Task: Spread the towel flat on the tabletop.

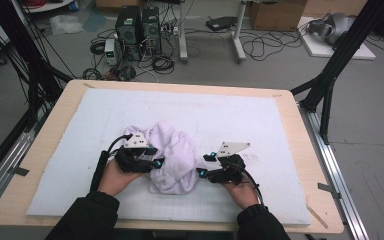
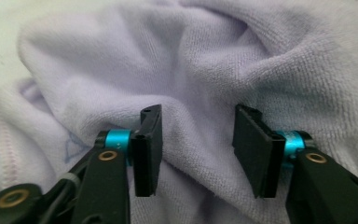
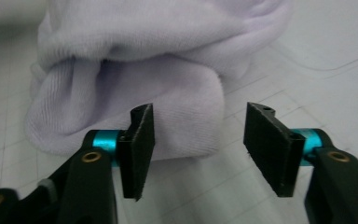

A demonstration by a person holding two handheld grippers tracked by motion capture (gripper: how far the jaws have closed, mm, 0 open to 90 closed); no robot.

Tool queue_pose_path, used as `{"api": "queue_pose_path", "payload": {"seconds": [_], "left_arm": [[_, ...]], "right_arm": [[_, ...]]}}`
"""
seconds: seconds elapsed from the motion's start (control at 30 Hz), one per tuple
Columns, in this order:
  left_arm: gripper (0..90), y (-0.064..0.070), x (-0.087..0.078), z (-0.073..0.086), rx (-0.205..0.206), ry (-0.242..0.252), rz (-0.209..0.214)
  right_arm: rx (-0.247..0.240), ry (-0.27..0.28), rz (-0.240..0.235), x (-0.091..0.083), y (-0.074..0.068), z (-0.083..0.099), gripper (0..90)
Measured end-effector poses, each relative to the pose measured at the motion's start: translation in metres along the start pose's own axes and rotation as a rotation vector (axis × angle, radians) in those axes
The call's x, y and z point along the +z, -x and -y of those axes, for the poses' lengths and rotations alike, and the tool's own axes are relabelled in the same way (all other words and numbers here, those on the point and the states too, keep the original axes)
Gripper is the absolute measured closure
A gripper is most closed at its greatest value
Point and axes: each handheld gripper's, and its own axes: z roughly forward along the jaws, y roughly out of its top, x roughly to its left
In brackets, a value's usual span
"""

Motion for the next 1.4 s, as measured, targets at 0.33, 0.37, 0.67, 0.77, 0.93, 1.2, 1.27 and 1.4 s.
{"api": "queue_pose_path", "payload": {"seconds": [0.33, 0.37, 0.67, 0.77, 0.93, 1.2, 1.27, 1.4], "left_arm": [[79.4, 0.002, 0.015, 0.002, 0.035, -0.064, 0.018], [81.0, 0.002, 0.015, 0.002, 0.035, -0.064, 0.018], [85.6, 0.003, 0.003, 0.000, 0.006, -0.043, 0.024], [85.8, 0.004, -0.010, 0.000, -0.018, 0.004, 0.028], [85.9, 0.014, -0.019, 0.002, -0.030, 0.051, 0.039], [86.0, 0.039, -0.035, 0.018, -0.017, 0.078, 0.078], [85.7, 0.041, -0.035, 0.027, -0.009, 0.078, 0.085], [71.0, 0.036, -0.036, 0.038, -0.028, 0.078, 0.104]], "right_arm": [[-0.026, -0.054, -0.026, 0.014, -0.003, -0.001, 72.4], [-0.026, -0.057, -0.030, 0.015, -0.003, 0.000, 76.3], [0.012, -0.060, -0.065, 0.004, 0.001, 0.001, 83.3], [0.005, -0.062, -0.055, -0.009, 0.001, 0.001, 83.5], [0.019, -0.045, -0.041, -0.037, -0.001, 0.007, 83.4], [0.054, -0.076, -0.050, -0.068, -0.013, 0.038, 83.4], [0.061, -0.098, -0.061, -0.067, -0.015, 0.046, 82.8], [0.061, -0.054, -0.079, -0.068, -0.014, 0.040, 65.2]]}}
